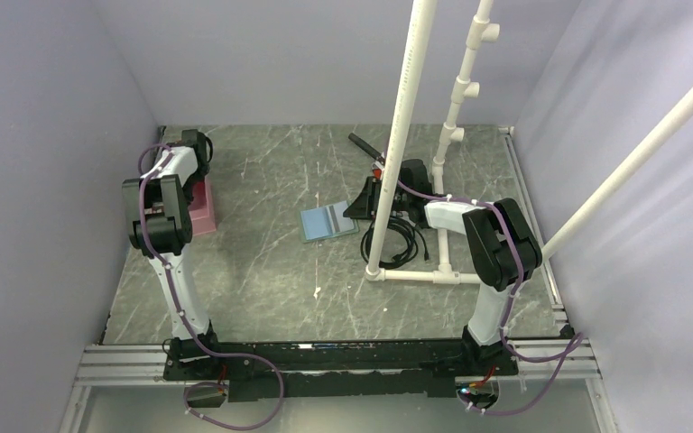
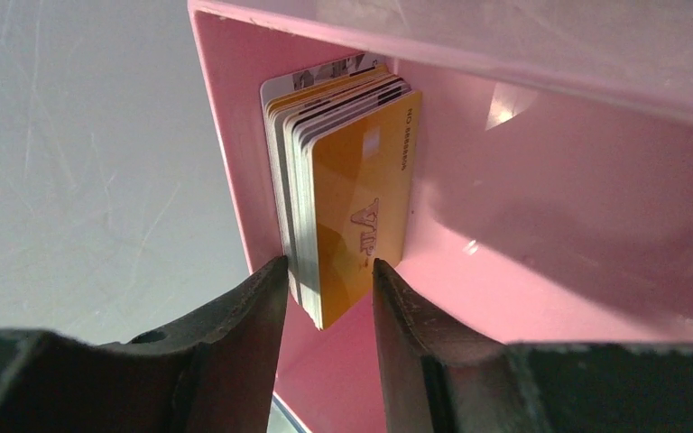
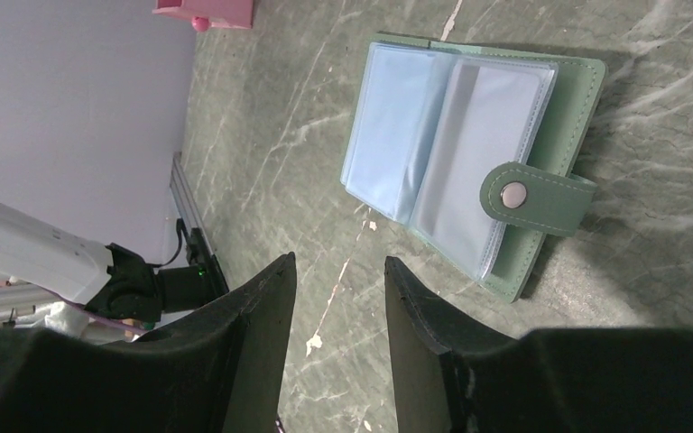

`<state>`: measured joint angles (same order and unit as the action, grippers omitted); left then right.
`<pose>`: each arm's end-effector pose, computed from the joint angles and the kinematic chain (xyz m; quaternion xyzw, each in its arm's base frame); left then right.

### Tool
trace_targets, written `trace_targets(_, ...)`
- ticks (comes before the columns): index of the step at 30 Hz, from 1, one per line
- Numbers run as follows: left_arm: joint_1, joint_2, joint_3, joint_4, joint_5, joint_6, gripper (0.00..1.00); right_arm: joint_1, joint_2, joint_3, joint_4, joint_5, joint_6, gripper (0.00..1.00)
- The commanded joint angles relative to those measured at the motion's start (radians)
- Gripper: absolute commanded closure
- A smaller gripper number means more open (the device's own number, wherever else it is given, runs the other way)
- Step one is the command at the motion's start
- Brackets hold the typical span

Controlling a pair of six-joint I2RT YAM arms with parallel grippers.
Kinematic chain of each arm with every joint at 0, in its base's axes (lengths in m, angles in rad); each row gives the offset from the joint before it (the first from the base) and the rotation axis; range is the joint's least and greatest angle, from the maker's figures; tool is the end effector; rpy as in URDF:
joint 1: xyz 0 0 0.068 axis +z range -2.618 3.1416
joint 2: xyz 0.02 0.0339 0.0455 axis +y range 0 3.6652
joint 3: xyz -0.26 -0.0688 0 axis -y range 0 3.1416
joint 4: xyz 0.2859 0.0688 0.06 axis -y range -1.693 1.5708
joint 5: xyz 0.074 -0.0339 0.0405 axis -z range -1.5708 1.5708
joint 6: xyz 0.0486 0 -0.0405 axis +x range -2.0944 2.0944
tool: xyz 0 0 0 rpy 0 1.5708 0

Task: Put the credit cards into the card holder
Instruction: Pick up the credit card from the storage box.

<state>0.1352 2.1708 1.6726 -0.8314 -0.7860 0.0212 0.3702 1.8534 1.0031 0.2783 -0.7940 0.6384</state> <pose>0.4636 0.0978 0.1390 -0.0982 0.9129 0.3877 0.0811 0.3763 0.1832 0.1294 -0.0753 0.8271 0.5106 0.2227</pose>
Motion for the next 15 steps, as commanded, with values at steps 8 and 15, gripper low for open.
trace_targets(8, 0.001, 0.005, 0.023, 0.038, -0.095, 0.036, 0.63, 0.004, 0.006, 0.040, 0.018, -0.016, -0.022, 0.56)
trace_targets(15, -0.001, 0.009, 0.036, 0.031, -0.102, 0.041, 0.68, 0.004, 0.009, 0.042, 0.016, -0.017, -0.023, 0.56)
